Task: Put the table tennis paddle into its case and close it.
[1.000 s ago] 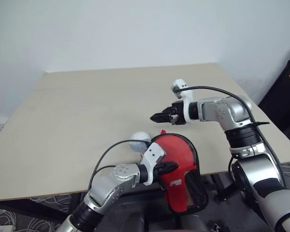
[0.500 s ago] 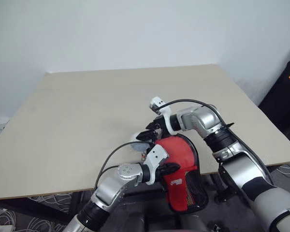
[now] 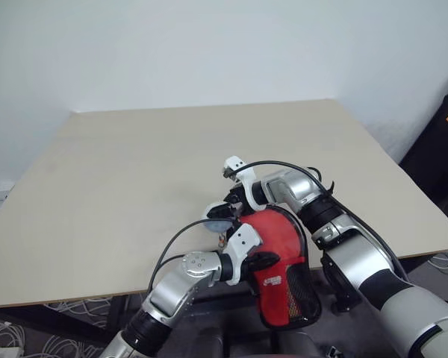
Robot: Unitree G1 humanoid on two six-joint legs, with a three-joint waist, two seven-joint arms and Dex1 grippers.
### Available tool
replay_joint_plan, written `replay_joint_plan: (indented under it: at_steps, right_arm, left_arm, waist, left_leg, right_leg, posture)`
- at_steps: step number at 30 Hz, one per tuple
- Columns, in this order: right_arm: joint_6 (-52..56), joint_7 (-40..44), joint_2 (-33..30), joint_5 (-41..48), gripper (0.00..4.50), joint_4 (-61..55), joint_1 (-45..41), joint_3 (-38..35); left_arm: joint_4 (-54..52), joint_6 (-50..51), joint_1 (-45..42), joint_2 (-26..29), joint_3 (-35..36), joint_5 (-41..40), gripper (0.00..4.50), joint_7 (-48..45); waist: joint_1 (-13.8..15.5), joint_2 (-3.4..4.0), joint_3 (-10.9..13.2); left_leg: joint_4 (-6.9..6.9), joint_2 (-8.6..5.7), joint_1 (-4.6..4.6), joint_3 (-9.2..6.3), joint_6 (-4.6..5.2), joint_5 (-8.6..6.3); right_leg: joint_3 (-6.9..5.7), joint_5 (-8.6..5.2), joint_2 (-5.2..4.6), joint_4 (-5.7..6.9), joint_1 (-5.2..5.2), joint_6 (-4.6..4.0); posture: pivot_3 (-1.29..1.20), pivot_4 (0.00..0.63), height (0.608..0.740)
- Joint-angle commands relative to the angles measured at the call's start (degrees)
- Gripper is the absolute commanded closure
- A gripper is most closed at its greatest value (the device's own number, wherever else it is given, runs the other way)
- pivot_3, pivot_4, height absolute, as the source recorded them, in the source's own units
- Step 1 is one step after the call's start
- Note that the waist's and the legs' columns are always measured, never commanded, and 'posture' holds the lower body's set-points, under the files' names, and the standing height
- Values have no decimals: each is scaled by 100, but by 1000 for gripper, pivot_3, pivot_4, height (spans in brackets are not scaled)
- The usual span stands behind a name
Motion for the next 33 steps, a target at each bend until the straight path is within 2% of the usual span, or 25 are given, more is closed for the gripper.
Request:
replay_joint_plan:
  at_steps: [1, 10, 13, 15, 23, 33]
  right_arm:
    - [-120, 114, 53, -108, 659, 47, -213, -109]
    - [-137, 272, 80, -330, 3653, 36, -195, -84]
    - [-155, 279, 105, -322, 4213, -33, -204, -157]
    - [-161, 234, 127, -319, 4328, -38, -223, -211]
    - [-197, 215, 124, -306, 4328, -39, -267, -382]
    - [-620, -207, 355, -252, 4328, 512, -567, -1058]
  left_arm:
    - [124, 85, -28, -44, -44, 94, 4500, -63]
    - [255, 50, -132, -84, 43, 229, 4500, -163]
    - [340, 64, -170, -106, 91, 265, 4500, -142]
    - [420, 64, -198, -140, 137, 299, 4500, -81]
    - [712, 20, -351, -203, 213, 489, 4500, 103]
    - [789, -31, -397, -255, 248, 602, 4500, 100]
  waist:
    - [0, 0, 0]
    - [1, 1, 0]
    - [1, 1, 0]
    - [1, 1, -1]
    - [3, 0, -1]
    - [2, -1, -1]
  left_leg:
    - [0, 0, 0, 1, 0, 0]
    - [6, -1, 0, -2, 0, 0]
    - [7, -1, 0, -3, 0, 0]
    - [10, -1, 0, -4, 0, 0]
    - [24, -3, 3, -8, 0, 0]
    - [32, -6, 7, -6, -1, 4]
  right_leg:
    - [0, 0, 0, 1, 0, 0]
    - [-2, 0, 0, 5, 2, 1]
    - [-2, 0, 0, 6, 2, 1]
    - [-2, 0, 0, 8, 2, 1]
    - [-6, 0, -1, 21, 6, 1]
    - [-4, -2, -2, 57, -1, 1]
  posture:
    - [0, 0, 740]
    - [0, 0, 740]
    - [0, 0, 740]
    - [0, 0, 740]
    - [0, 0, 740]
    - [0, 0, 740]
